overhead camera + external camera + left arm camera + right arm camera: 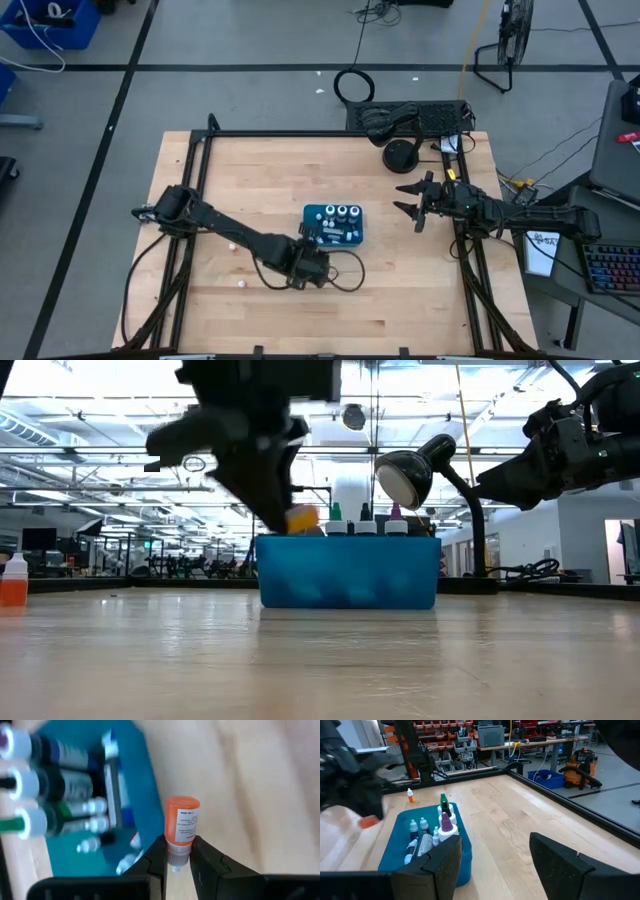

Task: Pick & Place food coloring
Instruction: Put the small yellow food coloring bottle into the blue container

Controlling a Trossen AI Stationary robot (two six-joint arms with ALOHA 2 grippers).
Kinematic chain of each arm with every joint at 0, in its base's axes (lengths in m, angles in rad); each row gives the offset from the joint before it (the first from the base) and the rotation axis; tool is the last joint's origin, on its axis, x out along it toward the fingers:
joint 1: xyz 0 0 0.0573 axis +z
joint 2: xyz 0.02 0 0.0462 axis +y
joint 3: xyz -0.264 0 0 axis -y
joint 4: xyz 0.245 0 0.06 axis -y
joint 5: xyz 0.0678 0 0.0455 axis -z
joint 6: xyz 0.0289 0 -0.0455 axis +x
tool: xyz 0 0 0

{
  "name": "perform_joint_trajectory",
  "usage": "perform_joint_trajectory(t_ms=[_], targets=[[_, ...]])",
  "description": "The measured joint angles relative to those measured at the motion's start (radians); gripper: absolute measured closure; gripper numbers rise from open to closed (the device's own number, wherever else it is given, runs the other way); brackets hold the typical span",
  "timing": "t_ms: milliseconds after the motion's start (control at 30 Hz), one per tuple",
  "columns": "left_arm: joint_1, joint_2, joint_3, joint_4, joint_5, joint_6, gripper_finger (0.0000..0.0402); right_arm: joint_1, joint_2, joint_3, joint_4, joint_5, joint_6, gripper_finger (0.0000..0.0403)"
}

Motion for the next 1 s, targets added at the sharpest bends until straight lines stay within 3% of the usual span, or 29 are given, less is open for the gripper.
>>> perform_joint_trajectory(t_ms=[300,433,633,800,1000], targets=[[-0.006,-0.072,0.002,0.234,-0.033,0.072,0.0342,0.000,0.001,0.000,0.045,0.000,0.004,0.0179],[0.028,-0.090,0.002,0.240,-0.048,0.020,0.0342,0.001,0.004,0.000,0.152,-0.008,0.213,0.0179],[0.104,-0.089,0.002,0.233,-0.053,-0.008,0.0342,0.001,0.028,0.000,0.223,0.075,0.291,0.0179],[0.171,-0.089,0.002,0.229,-0.028,-0.012,0.0342,0.040,0.148,0.000,0.416,-0.096,0.342,0.0179],[0.213,-0.082,0.002,0.242,0.016,0.016,0.0342,0.128,0.410,0.029,0.513,-0.017,0.222,0.0179]])
